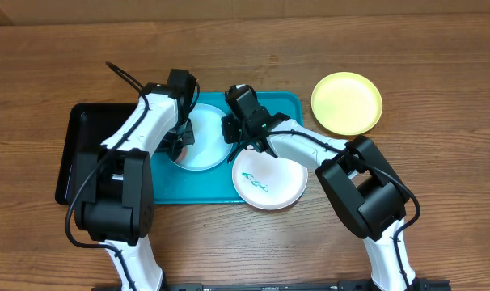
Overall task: Clean dirty plates on tray and stack at the side
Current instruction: 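Scrub the light blue plate with the sponge in the left gripper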
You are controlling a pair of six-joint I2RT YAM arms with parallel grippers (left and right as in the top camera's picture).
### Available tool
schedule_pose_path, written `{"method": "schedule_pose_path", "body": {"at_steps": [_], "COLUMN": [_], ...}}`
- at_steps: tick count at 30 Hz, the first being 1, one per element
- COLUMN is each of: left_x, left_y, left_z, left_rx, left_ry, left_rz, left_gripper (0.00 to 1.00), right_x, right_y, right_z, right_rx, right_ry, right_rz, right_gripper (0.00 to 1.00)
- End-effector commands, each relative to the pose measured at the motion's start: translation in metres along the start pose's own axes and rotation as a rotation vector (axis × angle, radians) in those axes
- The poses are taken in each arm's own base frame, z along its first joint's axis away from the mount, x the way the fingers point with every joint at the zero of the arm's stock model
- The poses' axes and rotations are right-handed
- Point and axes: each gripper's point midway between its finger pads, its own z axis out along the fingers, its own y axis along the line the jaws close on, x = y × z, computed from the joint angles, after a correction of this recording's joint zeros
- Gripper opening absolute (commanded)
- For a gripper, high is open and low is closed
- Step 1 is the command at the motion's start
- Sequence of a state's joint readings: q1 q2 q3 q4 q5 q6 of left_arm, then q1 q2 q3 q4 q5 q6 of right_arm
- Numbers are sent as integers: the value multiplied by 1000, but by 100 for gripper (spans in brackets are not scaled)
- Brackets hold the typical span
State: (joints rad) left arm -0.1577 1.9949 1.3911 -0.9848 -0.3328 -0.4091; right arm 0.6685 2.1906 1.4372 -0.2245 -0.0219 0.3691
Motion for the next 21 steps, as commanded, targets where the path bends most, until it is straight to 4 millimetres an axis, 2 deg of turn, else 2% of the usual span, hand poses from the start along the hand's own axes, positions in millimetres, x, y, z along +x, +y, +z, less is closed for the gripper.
{"method": "schedule_pose_path", "body": {"at_steps": [1, 2, 5, 10, 13, 21], "left_x": [-23, -25, -29, -27, -19, 19], "left_y": [17, 10, -30, -87, -98, -97], "left_z": [-7, -6, -8, -25, -30, -30], "left_rx": [-102, -66, 158, 468, 509, 448], "left_ry": [-85, -89, -75, -37, -11, 106], "left_rz": [-15, -34, -65, -45, -22, 49], "left_gripper": [4, 4, 4, 4, 4, 4], "right_x": [5, 5, 5, 5, 5, 5], "right_y": [-18, -18, -18, -18, -18, -18], "right_z": [1, 1, 1, 1, 1, 1], "right_rx": [70, 70, 70, 70, 70, 70], "right_ry": [7, 7, 7, 7, 7, 8], "right_rz": [2, 2, 2, 2, 2, 2], "right_gripper": [4, 4, 4, 4, 4, 4]}}
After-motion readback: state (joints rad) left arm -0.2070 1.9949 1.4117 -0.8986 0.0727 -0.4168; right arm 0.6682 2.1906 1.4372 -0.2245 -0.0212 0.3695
